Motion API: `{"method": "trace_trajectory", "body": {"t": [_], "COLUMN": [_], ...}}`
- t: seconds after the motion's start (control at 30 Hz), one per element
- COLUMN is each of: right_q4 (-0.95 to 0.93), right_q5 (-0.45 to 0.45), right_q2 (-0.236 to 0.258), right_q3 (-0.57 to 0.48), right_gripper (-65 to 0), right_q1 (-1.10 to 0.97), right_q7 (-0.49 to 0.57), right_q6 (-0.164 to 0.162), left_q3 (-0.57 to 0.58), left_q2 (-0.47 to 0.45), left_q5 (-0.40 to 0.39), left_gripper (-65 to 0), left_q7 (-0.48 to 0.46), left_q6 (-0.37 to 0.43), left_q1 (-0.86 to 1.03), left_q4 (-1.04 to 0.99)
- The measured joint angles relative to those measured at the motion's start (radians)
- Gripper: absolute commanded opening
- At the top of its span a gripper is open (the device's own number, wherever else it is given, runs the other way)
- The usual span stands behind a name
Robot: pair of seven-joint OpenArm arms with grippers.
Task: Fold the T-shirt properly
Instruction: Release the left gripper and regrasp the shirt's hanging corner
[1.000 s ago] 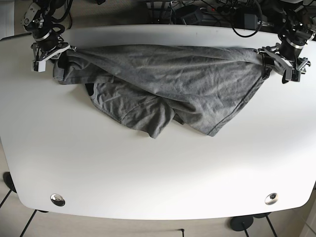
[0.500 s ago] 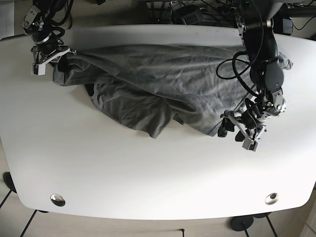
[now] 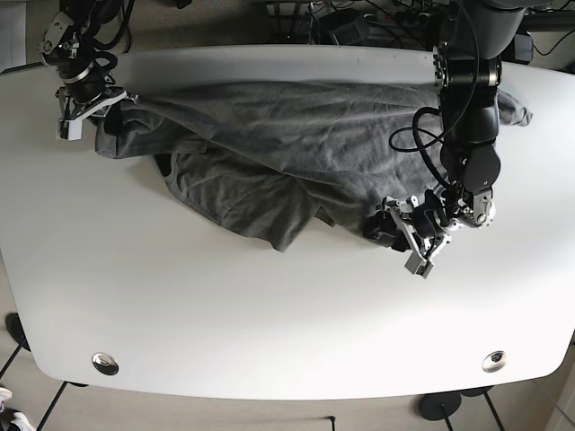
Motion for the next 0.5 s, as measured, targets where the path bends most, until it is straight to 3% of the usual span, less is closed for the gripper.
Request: {"method": "trace_trajectory", "body": {"t": [0.1,0.37,0.4,0.5], "right_q4": [0.0,-0.001,-0.001,-0.001], "right_q5": [-0.002,-0.005,-0.006,-0.005], "right_q2": [0.0,0.0,0.0,0.0], "right_q3": [-0.004,-0.005,-0.005,-0.005], "right_gripper": [-62.6,-62.6,-62.6,-62.6], "right_q1": [0.003,0.019,0.018,0.017], "right_q7": [0.001,0.005,0.005,0.0], "right_q6": [0.0,0.0,0.0,0.0], "left_q3": [0.006,0.01,0.01,0.01], "left_q2": [0.002,0.003,0.003,-0.011], "left_q5": [0.005,0.019,0.019,0.024], "left_gripper": [-24.7,-27.2,-33.9,-63.5], "left_q7": [0.076,0.15,0.148,0.153], "left_q6": [-0.001,0.0,0.0,0.002], "left_q1": [0.02,0.147,0.15,0.149], "left_q4": [0.025,0.232,0.233,0.229]}}
